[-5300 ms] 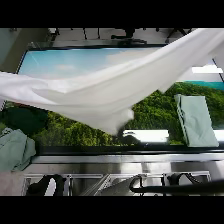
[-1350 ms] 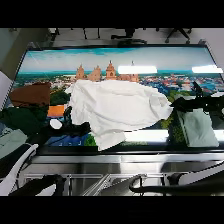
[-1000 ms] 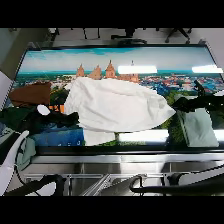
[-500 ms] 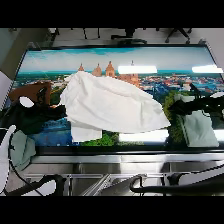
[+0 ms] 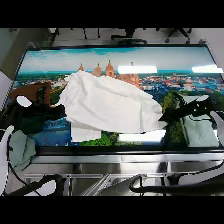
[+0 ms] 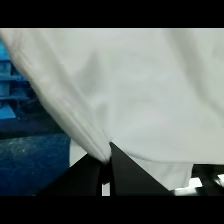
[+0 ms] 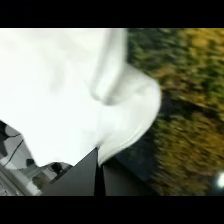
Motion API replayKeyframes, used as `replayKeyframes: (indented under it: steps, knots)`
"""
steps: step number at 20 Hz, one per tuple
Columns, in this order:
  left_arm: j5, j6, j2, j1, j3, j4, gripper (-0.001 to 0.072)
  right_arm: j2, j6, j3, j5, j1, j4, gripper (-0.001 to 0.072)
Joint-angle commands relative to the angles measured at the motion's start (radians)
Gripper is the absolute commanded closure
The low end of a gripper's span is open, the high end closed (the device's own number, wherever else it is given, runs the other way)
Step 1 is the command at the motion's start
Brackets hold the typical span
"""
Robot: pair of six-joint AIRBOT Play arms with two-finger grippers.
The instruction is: Fold the shirts.
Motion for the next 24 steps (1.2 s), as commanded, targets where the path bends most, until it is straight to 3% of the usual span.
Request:
replayKeyframes:
  steps: [1,3,6,10,12,15,18,20,22,24]
  knots:
    - [-0.03,0.019,0.099,0.005,0.046,-0.06,0.069,0.082,-0.032,0.089,0.097,0.033,0.216,0.069]
    - [-0.118,0.02,0.195,0.005,0.174,-0.057,0.0689,0.193,-0.031,0.241,0.116,-0.005,0.341,0.0691]
    - [-0.169,0.018,0.327,0.005,0.441,-0.058,0.069,0.368,-0.026,0.496,0.032,-0.103,0.468,0.0691]
    - [-0.158,0.019,0.45,0.005,0.777,-0.048,0.069,0.589,-0.027,0.725,-0.162,-0.251,0.451,0.0692]
    - [-0.156,0.019,0.481,0.005,0.931,-0.001,0.069,0.667,-0.026,0.79,-0.267,-0.303,0.346,0.0692]
    - [-0.173,0.018,0.502,0.005,1.09,0.117,0.069,0.723,-0.015,0.826,-0.31,-0.303,0.282,0.0692]
    - [-0.168,0.019,0.515,0.005,1.069,0.197,0.069,0.698,-0.008,0.824,-0.247,-0.304,0.29,0.0691]
    - [-0.183,0.023,0.483,0.004,0.969,0.195,0.069,0.628,-0.004,0.805,-0.151,-0.304,0.383,0.0691]
    - [-0.226,0.039,0.4,0.004,0.884,0.164,0.069,0.54,-0.013,0.742,-0.06,-0.303,0.497,0.0691]
    - [-0.229,0.048,0.267,0.004,0.795,0.123,0.069,0.448,-0.035,0.627,-0.036,-0.251,0.518,0.0691]
